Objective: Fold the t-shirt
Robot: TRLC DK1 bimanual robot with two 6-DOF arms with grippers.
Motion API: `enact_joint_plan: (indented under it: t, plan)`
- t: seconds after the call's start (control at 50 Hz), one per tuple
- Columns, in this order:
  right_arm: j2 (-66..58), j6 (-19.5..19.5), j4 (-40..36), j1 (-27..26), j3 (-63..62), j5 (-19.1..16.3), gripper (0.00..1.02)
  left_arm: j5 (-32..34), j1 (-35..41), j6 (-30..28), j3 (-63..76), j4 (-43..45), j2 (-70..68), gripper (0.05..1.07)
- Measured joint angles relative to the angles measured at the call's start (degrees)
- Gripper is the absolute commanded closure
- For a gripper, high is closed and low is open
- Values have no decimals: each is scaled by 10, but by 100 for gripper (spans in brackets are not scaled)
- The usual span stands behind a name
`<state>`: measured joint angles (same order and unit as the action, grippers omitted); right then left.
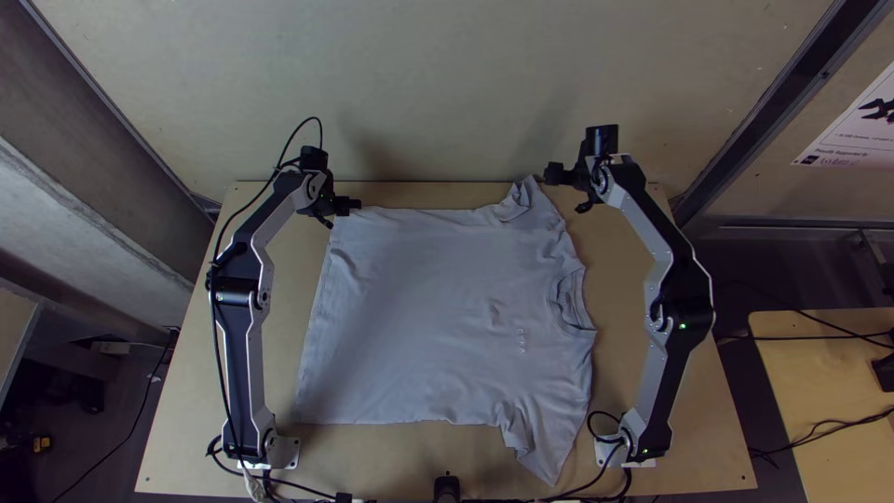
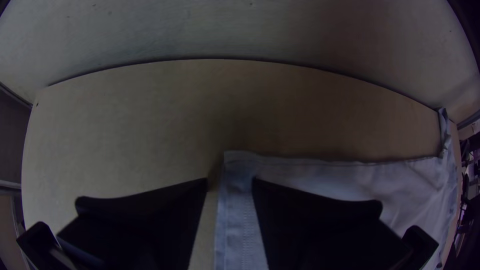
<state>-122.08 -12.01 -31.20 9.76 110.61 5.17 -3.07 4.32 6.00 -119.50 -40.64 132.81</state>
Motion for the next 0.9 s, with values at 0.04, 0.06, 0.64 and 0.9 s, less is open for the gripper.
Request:
enact_joint_plan:
  t: [0.04,0.06,0.64,0.9]
  plan:
    - [-14,0,-20,3,14,0,4,2,2,0,0,2,0,105]
    - [-22,0,-31,3,24,0,5,3,2,0,0,3,0,105]
    - [-175,-15,-144,9,196,0,44,9,10,9,-4,10,-34,105]
    - [-210,-15,-149,9,196,0,56,11,12,9,-11,10,-58,105]
